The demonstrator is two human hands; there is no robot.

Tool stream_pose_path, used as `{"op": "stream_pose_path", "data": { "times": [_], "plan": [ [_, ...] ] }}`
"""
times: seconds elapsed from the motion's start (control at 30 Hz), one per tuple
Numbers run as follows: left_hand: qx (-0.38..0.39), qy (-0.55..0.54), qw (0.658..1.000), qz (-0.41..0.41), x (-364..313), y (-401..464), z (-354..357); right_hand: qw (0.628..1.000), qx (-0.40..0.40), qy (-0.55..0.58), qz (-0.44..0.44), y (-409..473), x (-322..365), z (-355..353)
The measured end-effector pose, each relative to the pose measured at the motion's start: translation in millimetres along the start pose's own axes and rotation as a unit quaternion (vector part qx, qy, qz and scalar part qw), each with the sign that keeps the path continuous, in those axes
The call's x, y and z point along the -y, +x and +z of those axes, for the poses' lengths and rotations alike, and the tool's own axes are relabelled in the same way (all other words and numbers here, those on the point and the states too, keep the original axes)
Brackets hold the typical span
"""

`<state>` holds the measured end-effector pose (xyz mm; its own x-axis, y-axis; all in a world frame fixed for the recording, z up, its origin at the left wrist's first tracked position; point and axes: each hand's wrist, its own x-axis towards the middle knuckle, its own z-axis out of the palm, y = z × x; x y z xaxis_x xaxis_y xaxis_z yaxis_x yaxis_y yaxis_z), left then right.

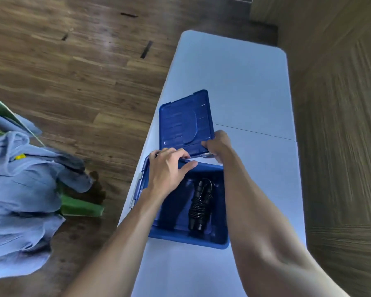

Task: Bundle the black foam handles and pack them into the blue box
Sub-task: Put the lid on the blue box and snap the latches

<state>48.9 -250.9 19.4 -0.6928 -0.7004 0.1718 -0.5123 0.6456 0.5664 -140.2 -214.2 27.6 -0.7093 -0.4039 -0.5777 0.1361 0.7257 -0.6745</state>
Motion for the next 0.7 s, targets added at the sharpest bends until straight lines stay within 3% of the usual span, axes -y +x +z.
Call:
{"op": "stream_pose_path", "data": {
  "times": [0.1, 0.2, 0.27, 0.37, 0.43, 0.47, 0.53, 0.63, 0.7],
  "plan": [
    [-0.027, -0.116, 0.992, -0.038, -8.0, 1.2, -13.0, 0.992, -0.054, 0.031, -0.112, -30.5, 5.6, -10.2],
    [-0.061, -0.249, 0.951, -0.175, -17.0, 4.8, -40.1, 0.964, -0.136, 0.017, -0.229, -67.9, 4.5, -17.9],
    [-0.088, -0.402, 0.866, -0.282, -15.6, 10.5, -58.1, 0.932, -0.200, -0.006, -0.302, -91.9, -1.7, -17.2],
    [-0.093, -0.624, 0.685, -0.364, -11.5, 15.0, -89.8, 0.871, -0.283, -0.048, -0.398, -128.8, -16.6, -16.6],
    [-0.087, -0.695, 0.618, -0.358, -8.3, 11.3, -109.9, 0.837, -0.296, -0.062, -0.456, -145.7, -35.6, -15.9],
    [-0.080, -0.709, 0.603, -0.357, -4.7, 8.0, -118.3, 0.824, -0.295, -0.069, -0.479, -153.4, -46.6, -14.9],
    [-0.044, -0.702, 0.615, -0.357, 2.3, 2.0, -132.4, 0.802, -0.302, -0.083, -0.509, -165.1, -68.5, -11.0],
    [0.071, -0.629, 0.691, -0.351, 7.8, -12.7, -141.1, 0.772, -0.319, -0.108, -0.540, -178.5, -97.7, -0.4],
    [0.056, -0.575, 0.743, -0.338, 7.2, -24.9, -138.0, 0.767, -0.325, -0.123, -0.540, -187.6, -109.0, 7.0]
  ]
}}
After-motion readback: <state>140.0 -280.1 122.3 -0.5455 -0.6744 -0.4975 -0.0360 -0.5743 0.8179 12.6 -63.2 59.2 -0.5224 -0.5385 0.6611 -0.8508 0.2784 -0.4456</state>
